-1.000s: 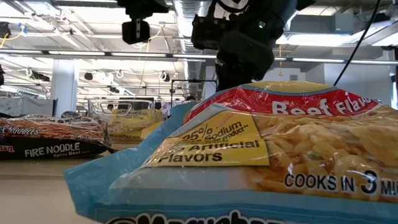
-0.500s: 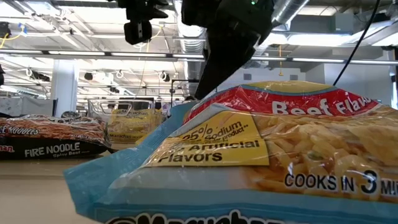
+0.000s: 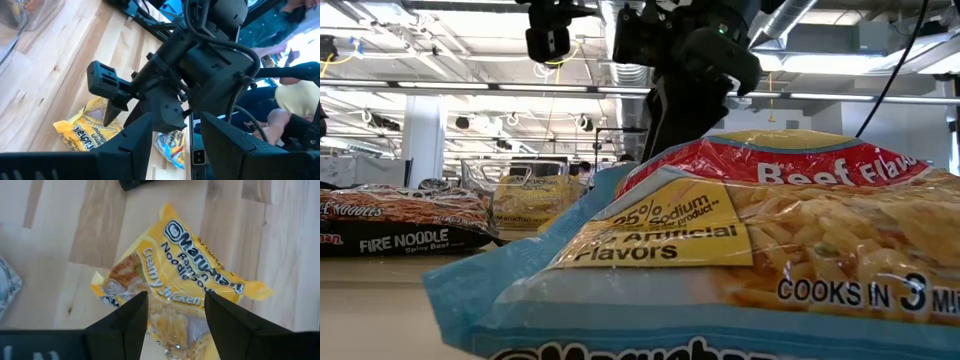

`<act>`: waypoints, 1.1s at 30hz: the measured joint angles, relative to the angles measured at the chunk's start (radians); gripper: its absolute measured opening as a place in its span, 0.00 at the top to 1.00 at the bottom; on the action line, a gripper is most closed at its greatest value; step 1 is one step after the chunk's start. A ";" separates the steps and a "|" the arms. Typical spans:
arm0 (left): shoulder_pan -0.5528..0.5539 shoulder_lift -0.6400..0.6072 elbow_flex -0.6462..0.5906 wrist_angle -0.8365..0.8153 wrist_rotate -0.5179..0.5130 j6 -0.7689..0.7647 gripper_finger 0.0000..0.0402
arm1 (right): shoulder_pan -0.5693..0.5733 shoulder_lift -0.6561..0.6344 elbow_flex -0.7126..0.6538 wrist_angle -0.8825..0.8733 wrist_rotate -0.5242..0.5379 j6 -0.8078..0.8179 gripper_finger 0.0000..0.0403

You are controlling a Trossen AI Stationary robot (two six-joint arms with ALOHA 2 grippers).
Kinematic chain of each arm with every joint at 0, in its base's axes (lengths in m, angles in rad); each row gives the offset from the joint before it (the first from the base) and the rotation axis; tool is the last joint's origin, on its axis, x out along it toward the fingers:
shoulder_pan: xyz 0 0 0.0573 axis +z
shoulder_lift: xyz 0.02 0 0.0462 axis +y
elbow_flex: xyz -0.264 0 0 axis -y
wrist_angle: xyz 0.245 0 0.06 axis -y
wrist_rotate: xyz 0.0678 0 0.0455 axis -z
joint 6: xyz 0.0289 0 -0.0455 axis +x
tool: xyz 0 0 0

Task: Sort Maruchan noodles
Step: Put the yellow noodle pack into the left transparent bin

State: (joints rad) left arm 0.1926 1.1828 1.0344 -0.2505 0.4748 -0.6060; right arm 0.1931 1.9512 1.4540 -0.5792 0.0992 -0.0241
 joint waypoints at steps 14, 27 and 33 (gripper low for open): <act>0.000 0.000 0.000 0.001 -0.002 0.000 0.62 | 0.002 0.001 -0.020 0.025 -0.026 -0.003 0.46; 0.000 0.000 0.000 -0.009 -0.006 0.015 0.62 | 0.010 0.110 -0.002 0.035 -0.011 0.000 0.47; 0.000 0.000 0.000 -0.018 -0.009 0.019 0.62 | 0.013 0.131 0.026 0.019 -0.010 0.048 0.70</act>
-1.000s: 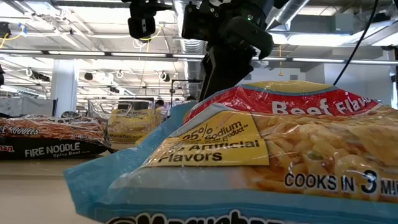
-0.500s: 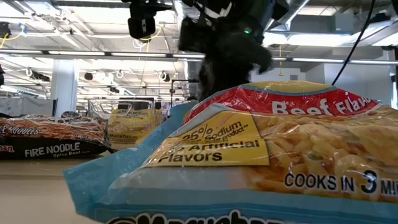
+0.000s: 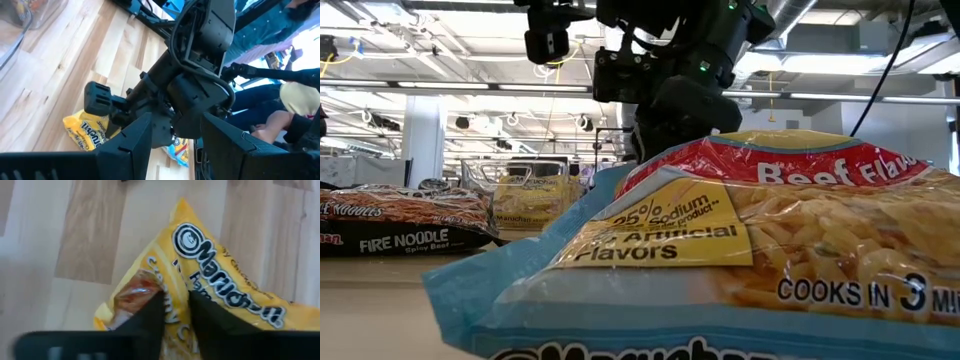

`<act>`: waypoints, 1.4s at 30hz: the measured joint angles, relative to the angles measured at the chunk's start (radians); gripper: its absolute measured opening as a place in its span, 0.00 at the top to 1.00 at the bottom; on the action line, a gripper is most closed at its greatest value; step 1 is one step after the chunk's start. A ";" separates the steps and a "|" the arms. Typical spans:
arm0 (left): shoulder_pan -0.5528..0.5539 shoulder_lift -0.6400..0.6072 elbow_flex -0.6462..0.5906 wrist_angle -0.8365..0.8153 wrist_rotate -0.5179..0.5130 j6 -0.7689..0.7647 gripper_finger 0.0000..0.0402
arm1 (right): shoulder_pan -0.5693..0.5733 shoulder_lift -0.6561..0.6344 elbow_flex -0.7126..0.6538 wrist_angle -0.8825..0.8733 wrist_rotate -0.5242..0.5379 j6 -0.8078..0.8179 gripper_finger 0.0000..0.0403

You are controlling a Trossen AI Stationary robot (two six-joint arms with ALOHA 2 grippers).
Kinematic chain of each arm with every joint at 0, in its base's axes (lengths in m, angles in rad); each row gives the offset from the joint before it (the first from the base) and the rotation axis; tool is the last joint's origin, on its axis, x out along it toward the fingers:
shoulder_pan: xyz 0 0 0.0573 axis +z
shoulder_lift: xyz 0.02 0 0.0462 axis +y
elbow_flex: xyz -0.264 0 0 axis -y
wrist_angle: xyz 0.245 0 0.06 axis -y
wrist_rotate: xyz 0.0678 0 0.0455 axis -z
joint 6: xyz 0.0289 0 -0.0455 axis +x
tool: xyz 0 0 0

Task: Sort Maruchan noodles
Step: Put the yellow noodle pack into the left transparent bin

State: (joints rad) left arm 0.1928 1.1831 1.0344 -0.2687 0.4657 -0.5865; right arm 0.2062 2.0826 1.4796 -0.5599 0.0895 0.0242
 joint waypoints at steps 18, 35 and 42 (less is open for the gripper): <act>0.000 0.000 0.000 -0.011 -0.002 0.000 0.62 | 0.057 -0.045 0.133 -0.231 0.101 0.031 0.95; 0.001 0.000 0.000 -0.032 -0.099 0.017 0.61 | 0.165 -0.210 0.155 -0.427 0.382 0.142 0.95; 0.039 0.035 0.002 -0.006 -0.135 -0.129 0.58 | 0.194 -0.254 0.153 -0.469 0.548 0.136 0.95</act>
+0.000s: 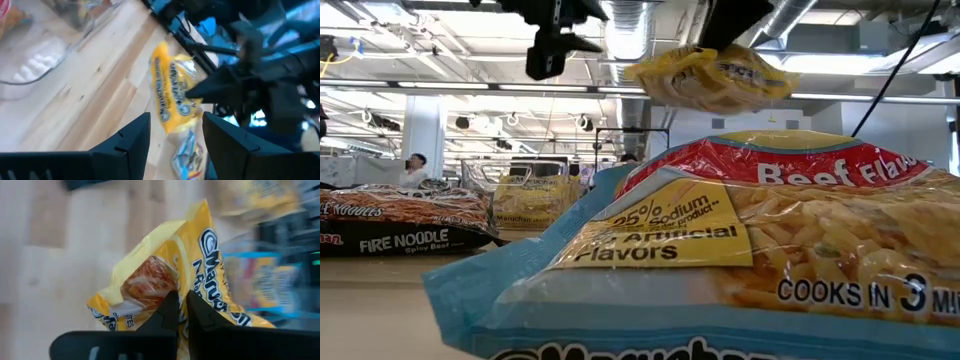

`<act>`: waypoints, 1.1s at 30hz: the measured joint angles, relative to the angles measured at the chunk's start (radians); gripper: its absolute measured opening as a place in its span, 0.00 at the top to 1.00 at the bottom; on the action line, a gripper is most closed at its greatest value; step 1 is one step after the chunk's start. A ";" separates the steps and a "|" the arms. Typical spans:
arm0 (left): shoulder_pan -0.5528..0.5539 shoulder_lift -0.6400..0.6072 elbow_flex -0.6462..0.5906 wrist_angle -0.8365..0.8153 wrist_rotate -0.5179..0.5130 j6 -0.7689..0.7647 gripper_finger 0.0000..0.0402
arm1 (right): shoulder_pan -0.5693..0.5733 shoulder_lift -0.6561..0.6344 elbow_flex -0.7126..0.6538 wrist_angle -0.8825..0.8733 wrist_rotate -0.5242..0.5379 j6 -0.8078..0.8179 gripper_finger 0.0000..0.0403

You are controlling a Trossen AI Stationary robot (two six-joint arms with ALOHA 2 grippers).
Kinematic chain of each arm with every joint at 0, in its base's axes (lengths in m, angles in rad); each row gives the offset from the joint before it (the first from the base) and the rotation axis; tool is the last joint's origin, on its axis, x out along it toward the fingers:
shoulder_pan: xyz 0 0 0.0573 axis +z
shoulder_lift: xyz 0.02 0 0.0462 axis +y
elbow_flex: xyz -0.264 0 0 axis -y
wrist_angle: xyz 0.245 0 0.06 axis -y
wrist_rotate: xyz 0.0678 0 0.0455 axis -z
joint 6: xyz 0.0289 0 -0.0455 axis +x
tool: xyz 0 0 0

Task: Sort Maruchan noodles
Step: Put the yellow noodle pack into the left transparent bin

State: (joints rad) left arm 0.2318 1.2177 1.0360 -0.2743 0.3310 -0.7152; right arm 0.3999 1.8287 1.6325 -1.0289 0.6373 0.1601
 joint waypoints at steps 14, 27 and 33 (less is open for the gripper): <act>0.019 0.021 -0.001 0.062 0.041 -0.119 0.58 | 0.003 -0.025 0.000 0.060 0.309 -0.091 0.95; 0.017 0.028 -0.001 0.064 0.057 -0.164 0.58 | -0.026 -0.025 0.000 0.212 0.378 -0.217 0.95; 0.017 0.028 -0.001 0.077 0.073 -0.167 0.58 | -0.045 -0.025 0.000 0.288 0.373 -0.295 0.95</act>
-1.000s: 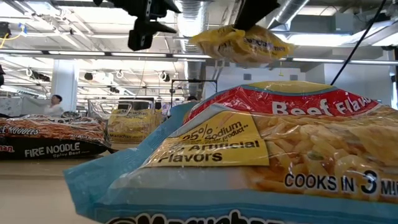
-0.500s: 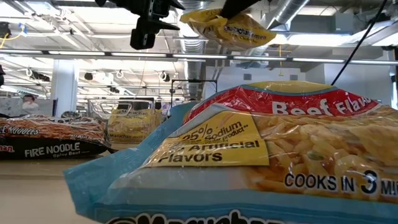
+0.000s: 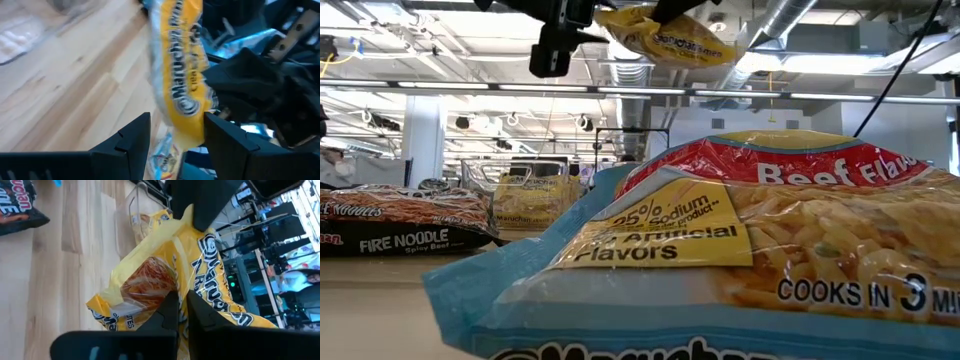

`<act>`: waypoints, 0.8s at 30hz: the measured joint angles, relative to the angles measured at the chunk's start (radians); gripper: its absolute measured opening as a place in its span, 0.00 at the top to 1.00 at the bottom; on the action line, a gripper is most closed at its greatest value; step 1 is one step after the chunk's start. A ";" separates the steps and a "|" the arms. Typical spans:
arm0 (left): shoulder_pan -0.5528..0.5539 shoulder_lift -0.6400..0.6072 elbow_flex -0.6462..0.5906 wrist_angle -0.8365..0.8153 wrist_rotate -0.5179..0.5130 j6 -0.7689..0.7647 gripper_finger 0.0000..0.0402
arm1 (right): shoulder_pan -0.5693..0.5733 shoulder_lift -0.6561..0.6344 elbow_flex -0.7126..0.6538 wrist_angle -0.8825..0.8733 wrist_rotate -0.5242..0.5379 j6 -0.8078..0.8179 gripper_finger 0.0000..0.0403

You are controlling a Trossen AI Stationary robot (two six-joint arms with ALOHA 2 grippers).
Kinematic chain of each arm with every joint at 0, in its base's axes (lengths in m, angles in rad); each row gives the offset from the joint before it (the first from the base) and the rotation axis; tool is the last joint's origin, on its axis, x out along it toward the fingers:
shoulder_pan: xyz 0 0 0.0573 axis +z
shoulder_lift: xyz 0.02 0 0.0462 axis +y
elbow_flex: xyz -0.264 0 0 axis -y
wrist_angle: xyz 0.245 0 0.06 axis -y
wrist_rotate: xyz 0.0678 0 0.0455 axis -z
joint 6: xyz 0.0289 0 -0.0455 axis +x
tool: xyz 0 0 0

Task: Sort Maruchan noodles
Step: Put the yellow noodle pack into the left transparent bin

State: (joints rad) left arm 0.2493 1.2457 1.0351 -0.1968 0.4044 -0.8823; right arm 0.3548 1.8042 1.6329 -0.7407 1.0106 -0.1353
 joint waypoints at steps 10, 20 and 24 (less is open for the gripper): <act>0.000 0.000 0.000 0.064 0.073 -0.016 0.58 | -0.008 0.000 0.000 0.111 -0.017 -0.102 0.95; 0.000 0.000 0.000 0.023 0.077 -0.020 0.58 | 0.011 0.001 0.000 0.114 0.021 -0.102 0.95; 0.000 0.000 0.000 0.023 0.088 -0.020 0.58 | 0.023 0.001 0.000 0.133 0.035 -0.102 0.95</act>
State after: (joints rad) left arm 0.2493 1.2457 1.0351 -0.1738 0.4927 -0.9024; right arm 0.3780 1.8053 1.6329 -0.6074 1.0451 -0.2375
